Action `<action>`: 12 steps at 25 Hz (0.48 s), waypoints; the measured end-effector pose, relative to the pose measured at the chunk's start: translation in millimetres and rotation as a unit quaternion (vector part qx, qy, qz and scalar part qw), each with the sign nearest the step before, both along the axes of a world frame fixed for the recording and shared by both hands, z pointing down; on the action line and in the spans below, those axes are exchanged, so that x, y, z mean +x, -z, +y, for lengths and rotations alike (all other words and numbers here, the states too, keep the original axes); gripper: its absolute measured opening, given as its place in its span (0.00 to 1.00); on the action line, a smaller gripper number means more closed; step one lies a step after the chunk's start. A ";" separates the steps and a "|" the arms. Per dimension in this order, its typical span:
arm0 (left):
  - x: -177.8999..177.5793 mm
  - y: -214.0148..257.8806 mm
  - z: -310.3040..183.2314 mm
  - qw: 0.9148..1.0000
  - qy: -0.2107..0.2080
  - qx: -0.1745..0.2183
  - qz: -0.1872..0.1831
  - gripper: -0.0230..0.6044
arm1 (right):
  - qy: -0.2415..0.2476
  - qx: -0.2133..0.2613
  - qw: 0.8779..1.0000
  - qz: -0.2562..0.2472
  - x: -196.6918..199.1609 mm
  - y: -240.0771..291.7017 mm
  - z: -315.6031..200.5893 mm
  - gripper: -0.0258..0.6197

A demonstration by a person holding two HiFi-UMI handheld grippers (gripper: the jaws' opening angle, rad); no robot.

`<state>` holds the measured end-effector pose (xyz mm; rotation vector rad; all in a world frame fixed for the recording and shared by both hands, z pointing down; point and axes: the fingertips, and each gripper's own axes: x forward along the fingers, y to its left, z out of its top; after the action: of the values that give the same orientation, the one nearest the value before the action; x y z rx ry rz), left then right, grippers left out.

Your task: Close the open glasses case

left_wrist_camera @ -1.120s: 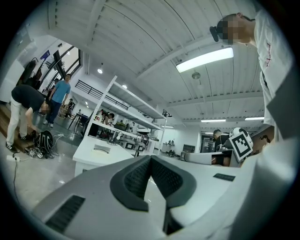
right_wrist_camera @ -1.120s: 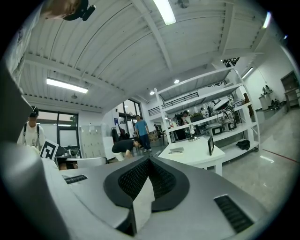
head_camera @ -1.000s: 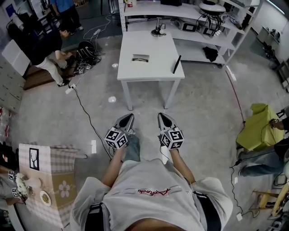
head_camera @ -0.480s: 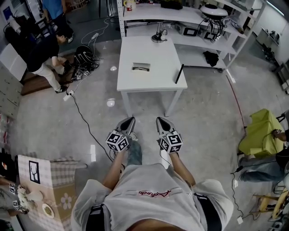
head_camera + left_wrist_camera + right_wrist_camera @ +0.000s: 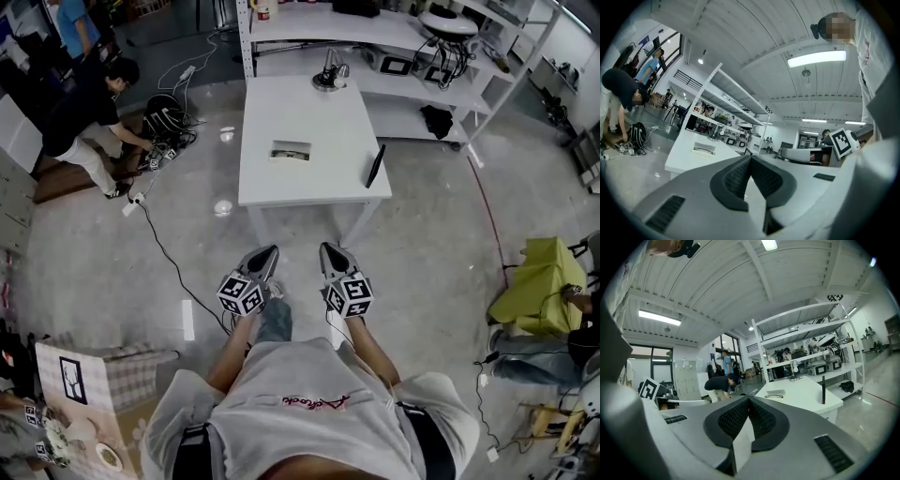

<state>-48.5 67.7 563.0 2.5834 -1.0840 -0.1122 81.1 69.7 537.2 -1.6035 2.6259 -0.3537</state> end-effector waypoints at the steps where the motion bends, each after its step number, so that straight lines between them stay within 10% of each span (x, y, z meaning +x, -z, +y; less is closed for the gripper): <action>1: -2.2 0.9 -7.3 1.000 -0.002 0.000 -0.003 0.07 | -0.004 0.000 1.000 0.001 -0.7 0.5 -6.5 0.05; 12: -14.1 11.2 -96.5 1.000 -0.014 0.014 -0.018 0.07 | -0.021 -0.015 1.000 0.017 -14.0 0.0 -86.2 0.05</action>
<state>-62.6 -28.8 551.8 2.6333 -1.0659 -0.0750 67.0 -16.5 537.2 -1.6864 2.6194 -0.3699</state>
